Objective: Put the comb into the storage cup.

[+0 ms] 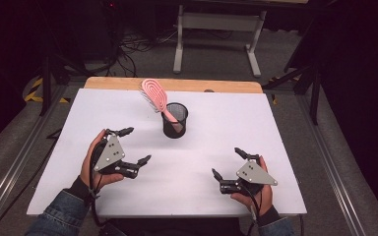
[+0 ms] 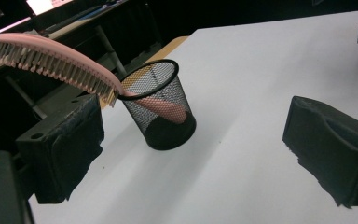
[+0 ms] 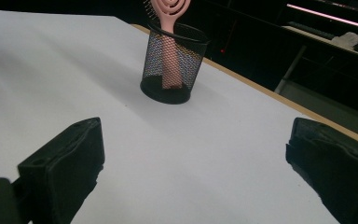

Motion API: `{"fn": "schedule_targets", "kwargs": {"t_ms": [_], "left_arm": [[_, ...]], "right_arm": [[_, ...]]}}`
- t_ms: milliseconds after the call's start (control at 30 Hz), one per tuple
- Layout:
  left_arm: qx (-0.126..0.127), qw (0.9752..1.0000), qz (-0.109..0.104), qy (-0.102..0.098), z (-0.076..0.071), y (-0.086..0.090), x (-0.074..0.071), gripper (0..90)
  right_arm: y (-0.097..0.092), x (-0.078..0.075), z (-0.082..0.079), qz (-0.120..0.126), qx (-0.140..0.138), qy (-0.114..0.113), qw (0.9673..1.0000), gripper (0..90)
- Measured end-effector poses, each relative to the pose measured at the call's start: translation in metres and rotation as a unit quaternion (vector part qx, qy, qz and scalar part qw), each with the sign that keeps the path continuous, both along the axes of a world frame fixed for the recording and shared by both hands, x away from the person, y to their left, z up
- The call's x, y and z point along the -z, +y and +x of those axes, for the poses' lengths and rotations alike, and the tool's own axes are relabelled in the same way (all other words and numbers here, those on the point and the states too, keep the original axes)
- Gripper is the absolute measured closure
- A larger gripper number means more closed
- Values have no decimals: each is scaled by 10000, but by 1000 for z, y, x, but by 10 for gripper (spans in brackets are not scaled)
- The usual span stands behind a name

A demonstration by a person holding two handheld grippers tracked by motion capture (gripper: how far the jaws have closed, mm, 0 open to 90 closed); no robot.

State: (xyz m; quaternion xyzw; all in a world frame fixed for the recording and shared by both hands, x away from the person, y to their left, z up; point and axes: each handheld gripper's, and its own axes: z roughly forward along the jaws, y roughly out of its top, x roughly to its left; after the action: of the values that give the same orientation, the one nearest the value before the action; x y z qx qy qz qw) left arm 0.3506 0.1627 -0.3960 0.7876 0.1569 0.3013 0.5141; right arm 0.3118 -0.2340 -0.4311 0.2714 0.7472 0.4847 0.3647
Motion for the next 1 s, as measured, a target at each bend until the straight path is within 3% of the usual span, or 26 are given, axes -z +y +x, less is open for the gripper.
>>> {"fn": "schedule_targets", "kwargs": {"t_ms": [167, 600, 1000], "left_arm": [[-16, 9999, 127, -20, -3, 1, 6, 63], [-109, 9998, 70, 124, -7, 13, 20, 62], [-261, 9992, 178, 256, -11, 24, 37, 62]], "right_arm": [[0, 0, 0, -9, 0, -6, 10000, 45], [1, 1, 0, -74, 0, -15, 10000, 45], [2, 0, -2, -197, 0, -41, 9998, 43]]}}
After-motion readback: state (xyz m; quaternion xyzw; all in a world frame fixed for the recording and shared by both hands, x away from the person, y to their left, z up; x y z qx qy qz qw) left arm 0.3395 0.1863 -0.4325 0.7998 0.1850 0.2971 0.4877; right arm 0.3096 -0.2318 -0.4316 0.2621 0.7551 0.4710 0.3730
